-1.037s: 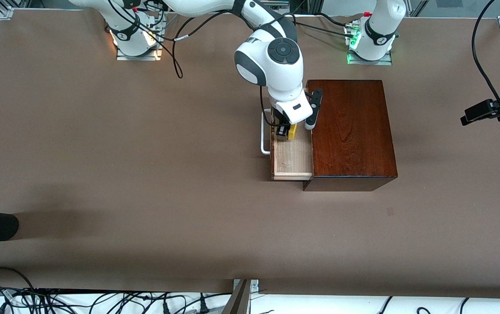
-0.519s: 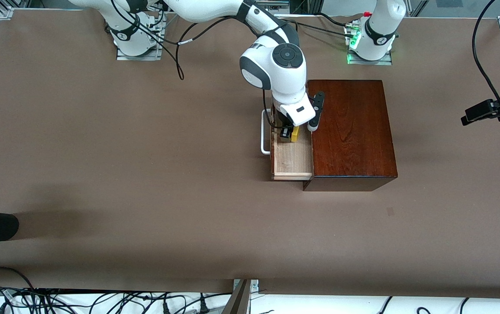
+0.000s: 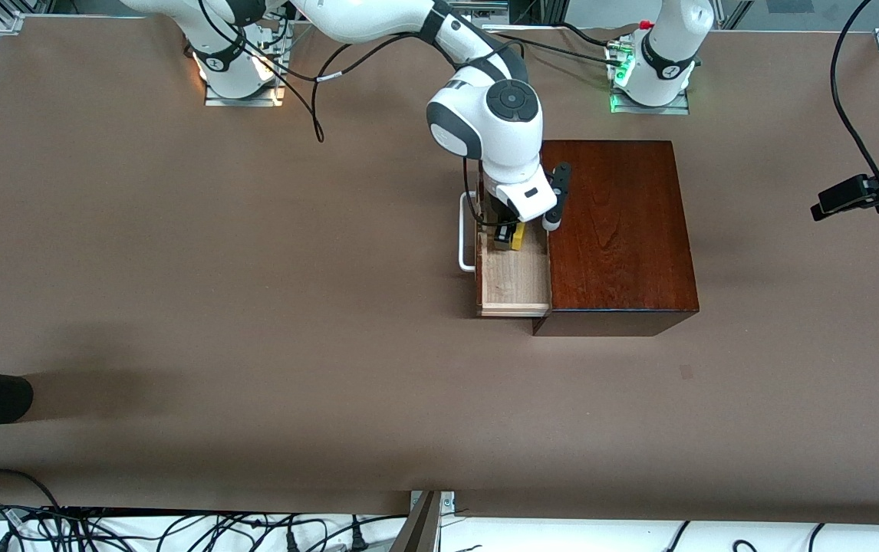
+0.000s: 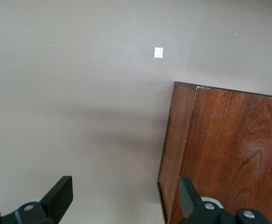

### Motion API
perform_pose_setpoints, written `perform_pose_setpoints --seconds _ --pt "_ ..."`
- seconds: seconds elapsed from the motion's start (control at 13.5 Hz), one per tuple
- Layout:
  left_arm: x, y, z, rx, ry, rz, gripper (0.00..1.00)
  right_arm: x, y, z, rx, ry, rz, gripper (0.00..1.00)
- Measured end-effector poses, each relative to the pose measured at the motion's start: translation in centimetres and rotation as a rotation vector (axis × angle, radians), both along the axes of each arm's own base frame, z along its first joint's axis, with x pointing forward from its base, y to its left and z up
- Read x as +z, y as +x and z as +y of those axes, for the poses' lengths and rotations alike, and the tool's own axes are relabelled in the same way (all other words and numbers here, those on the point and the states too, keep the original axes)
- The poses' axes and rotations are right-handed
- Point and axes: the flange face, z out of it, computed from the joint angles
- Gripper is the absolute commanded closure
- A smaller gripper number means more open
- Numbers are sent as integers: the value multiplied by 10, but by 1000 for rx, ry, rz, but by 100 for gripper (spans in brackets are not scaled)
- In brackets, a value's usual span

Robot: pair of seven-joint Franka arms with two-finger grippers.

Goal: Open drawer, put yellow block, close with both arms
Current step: 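Lower the cube into the drawer and open the right gripper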

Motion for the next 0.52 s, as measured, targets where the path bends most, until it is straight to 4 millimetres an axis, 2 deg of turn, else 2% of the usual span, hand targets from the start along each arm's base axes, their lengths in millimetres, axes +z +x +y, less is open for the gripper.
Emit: perform_pose_setpoints --seconds 0.07,0.15,0.37,0.52 --pt "0 0 0 0 0 0 0 -3 0 0 0 -3 -2 70" --pt "0 0 0 0 0 0 0 -3 0 0 -1 -3 -2 29" --pt "0 0 0 0 0 0 0 -3 0 1 -25 1 -4 26" --pt "0 0 0 0 0 0 0 -2 -1 1 -27 -2 -9 0"
